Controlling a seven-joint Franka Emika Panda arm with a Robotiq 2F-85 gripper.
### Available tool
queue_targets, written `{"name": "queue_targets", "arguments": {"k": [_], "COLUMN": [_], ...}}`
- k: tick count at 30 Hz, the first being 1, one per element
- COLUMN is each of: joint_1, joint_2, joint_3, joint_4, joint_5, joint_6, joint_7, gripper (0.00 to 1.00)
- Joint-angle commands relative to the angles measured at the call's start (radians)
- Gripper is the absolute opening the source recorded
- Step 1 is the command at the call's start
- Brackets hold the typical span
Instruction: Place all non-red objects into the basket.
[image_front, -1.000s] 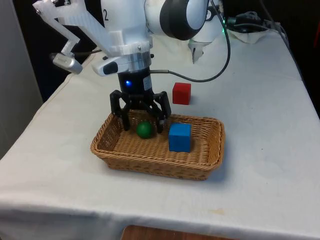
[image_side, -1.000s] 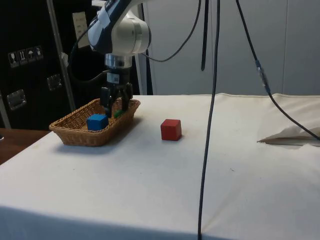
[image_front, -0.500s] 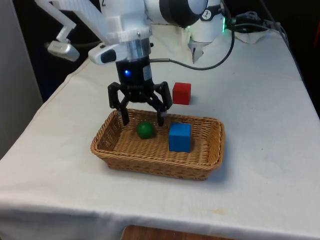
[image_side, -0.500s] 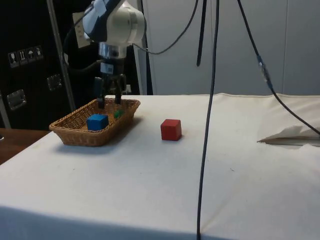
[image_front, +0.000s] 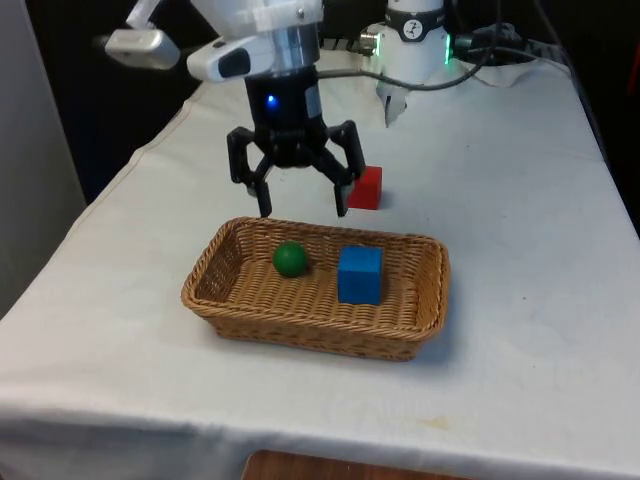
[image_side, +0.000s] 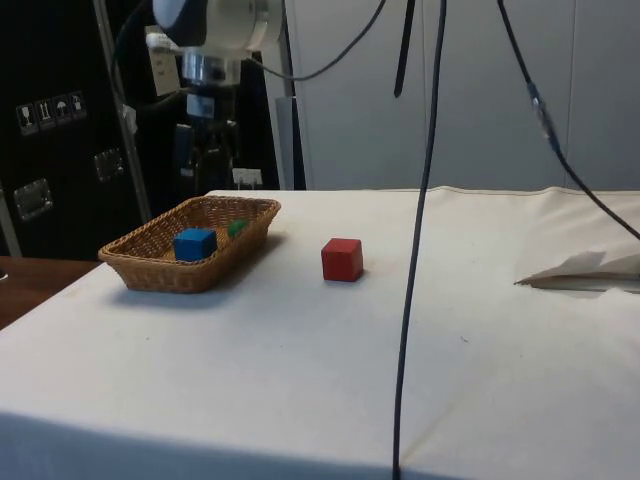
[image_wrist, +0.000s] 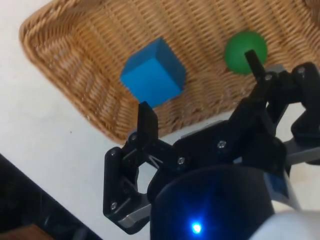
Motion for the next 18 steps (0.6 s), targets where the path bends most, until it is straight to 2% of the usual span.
{"name": "queue_targets", "arguments": {"k": [1, 5, 6, 7, 13, 14, 15, 18], "joint_1": [0.015, 0.03, 0.019, 0.033, 0.048, 0.038, 0.05, 0.058], "joint_2": [-0.019, -0.066, -0.059, -0.075, -0.137, -0.132, -0.146, -0.179], "joint_3": [-0.01, -0.01, 0.0, -0.01, -0.01, 0.0, -0.01, -0.009], "joint_4": [-0.016, -0.047, -0.038, -0.055, -0.107, -0.097, -0.115, -0.145], "joint_5": [-0.017, -0.06, -0.052, -0.069, -0.128, -0.121, -0.136, -0.174], "joint_6": [-0.005, -0.01, -0.011, -0.009, -0.004, -0.011, -0.003, 0.001], "joint_7": [0.008, 0.011, 0.005, 0.011, 0.008, 0.006, 0.008, 0.008], "gripper": [1.0, 1.0, 1.0, 1.0, 1.0, 1.0, 1.0, 1.0]}}
